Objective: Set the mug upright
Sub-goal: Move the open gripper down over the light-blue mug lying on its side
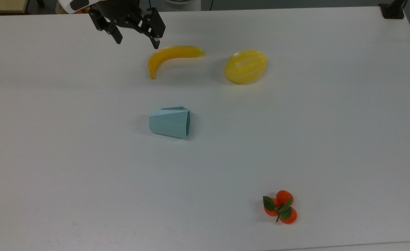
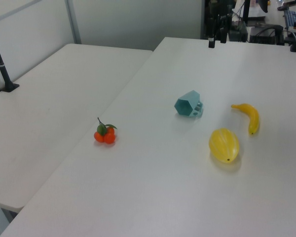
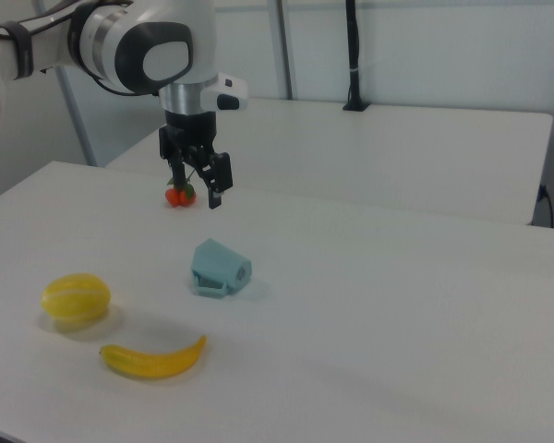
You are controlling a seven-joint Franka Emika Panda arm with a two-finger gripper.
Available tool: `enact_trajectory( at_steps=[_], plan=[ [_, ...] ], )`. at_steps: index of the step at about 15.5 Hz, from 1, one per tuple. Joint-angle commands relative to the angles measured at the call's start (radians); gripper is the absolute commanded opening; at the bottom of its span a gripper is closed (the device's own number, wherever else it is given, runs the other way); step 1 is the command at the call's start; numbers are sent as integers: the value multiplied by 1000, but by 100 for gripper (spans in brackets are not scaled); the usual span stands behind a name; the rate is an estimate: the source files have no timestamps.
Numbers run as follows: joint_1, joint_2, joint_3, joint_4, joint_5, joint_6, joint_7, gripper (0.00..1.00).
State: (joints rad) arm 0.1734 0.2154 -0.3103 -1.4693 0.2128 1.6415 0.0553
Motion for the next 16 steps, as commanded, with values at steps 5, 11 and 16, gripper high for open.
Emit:
enact_trajectory(
  at_steps=[5, 11, 16],
  plan=[
    [67, 41, 16, -12, -140, 115, 14, 100],
    [196, 117, 14, -14, -251, 253, 26, 100],
    [293, 228, 16, -17, -452, 331, 182, 100]
  ],
)
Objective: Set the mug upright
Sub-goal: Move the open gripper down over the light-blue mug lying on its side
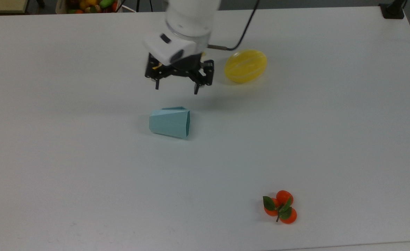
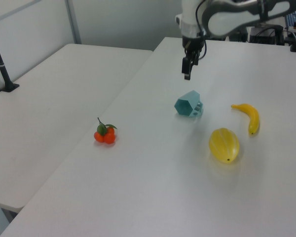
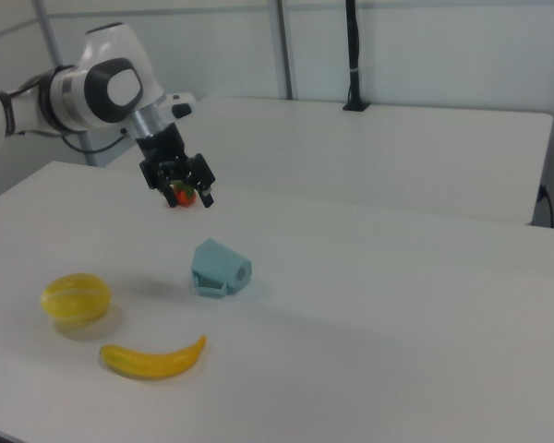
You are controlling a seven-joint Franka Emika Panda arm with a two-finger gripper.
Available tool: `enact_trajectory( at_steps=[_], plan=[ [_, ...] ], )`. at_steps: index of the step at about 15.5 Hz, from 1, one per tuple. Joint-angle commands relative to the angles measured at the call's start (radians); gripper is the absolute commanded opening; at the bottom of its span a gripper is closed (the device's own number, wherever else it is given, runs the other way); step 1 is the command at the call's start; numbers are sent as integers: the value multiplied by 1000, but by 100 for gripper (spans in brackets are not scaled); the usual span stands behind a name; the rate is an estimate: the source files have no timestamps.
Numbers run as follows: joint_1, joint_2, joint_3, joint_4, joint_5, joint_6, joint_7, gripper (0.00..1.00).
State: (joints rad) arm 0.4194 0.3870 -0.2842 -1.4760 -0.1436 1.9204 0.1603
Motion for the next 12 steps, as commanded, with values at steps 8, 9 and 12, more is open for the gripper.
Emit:
enact_trajectory(
  at_steps=[8, 9, 12],
  plan=[
    [82, 150, -12, -12, -266, 74, 93, 97],
    [87, 162, -10, -12, -293, 74, 120, 97],
    [90, 197, -10, -12, -367, 77, 211, 97]
  ],
)
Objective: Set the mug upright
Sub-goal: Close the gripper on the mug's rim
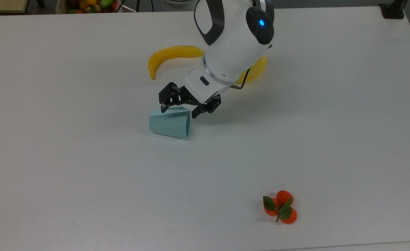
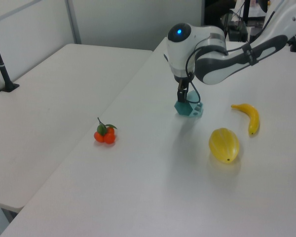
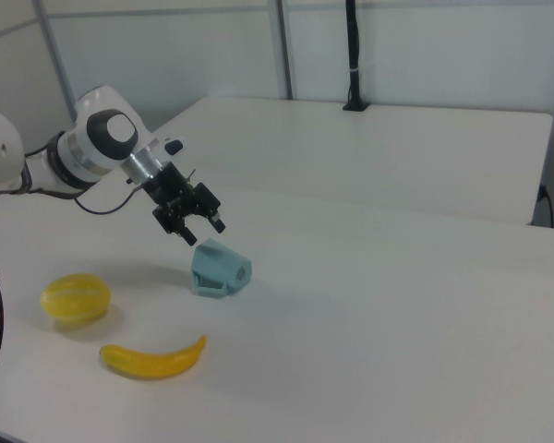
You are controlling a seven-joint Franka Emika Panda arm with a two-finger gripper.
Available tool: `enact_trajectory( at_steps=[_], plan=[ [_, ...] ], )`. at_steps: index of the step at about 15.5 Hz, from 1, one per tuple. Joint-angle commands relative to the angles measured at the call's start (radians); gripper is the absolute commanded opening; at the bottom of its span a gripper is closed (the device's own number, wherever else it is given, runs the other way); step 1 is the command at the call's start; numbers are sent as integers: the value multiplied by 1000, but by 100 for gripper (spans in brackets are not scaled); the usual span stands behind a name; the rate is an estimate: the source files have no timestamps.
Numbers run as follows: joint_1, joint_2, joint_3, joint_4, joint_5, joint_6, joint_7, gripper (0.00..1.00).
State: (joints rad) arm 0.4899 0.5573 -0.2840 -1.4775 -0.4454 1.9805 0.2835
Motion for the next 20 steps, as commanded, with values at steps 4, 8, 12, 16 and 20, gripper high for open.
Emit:
enact_trajectory(
  at_steps=[4, 8, 12, 16, 20],
  plan=[
    [18, 30, -11, -12, -68, 17, 89, 83],
    [10, 30, -11, -26, -67, 29, 88, 25],
    [10, 27, -11, -26, -58, 28, 92, 0],
    [-7, -2, -11, -18, -23, 31, 94, 0],
    [-62, -66, -11, -18, 83, 58, 83, 0]
  ],
)
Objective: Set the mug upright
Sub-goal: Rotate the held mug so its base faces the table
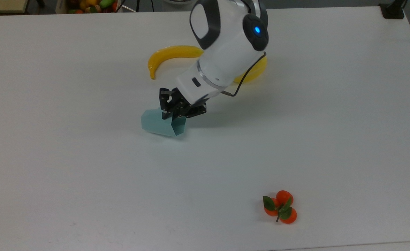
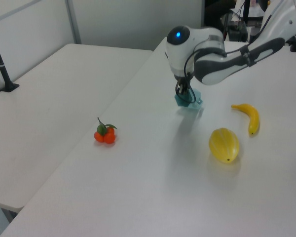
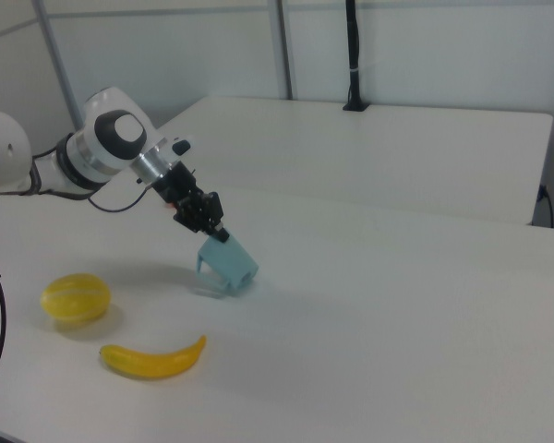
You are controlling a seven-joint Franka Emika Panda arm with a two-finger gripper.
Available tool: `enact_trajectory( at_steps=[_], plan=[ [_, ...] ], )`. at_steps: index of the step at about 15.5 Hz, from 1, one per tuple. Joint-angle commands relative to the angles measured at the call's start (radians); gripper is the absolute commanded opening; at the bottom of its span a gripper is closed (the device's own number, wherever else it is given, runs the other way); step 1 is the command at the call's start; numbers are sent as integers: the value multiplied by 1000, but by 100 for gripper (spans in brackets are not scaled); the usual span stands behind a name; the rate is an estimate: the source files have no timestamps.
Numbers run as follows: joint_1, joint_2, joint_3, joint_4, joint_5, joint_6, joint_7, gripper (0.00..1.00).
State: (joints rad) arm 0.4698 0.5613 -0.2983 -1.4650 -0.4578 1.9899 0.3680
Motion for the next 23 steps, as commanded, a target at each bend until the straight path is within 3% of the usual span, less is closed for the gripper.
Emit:
enact_trajectory(
  at_steps=[1, 7, 10, 13, 19, 20, 23],
  plan=[
    [-60, -84, 4, -31, 131, 56, -6, 0],
    [-143, -129, 4, -32, 346, 67, -190, 0],
    [-174, -124, 4, -67, 444, 169, -190, 0],
    [-192, -124, 4, -132, 508, 308, -187, 0],
    [-224, -103, 4, -152, 645, 400, -239, 1],
    [-224, -101, 4, -152, 648, 400, -239, 5],
    [-224, -103, 4, -164, 648, 399, -239, 32]
  ],
)
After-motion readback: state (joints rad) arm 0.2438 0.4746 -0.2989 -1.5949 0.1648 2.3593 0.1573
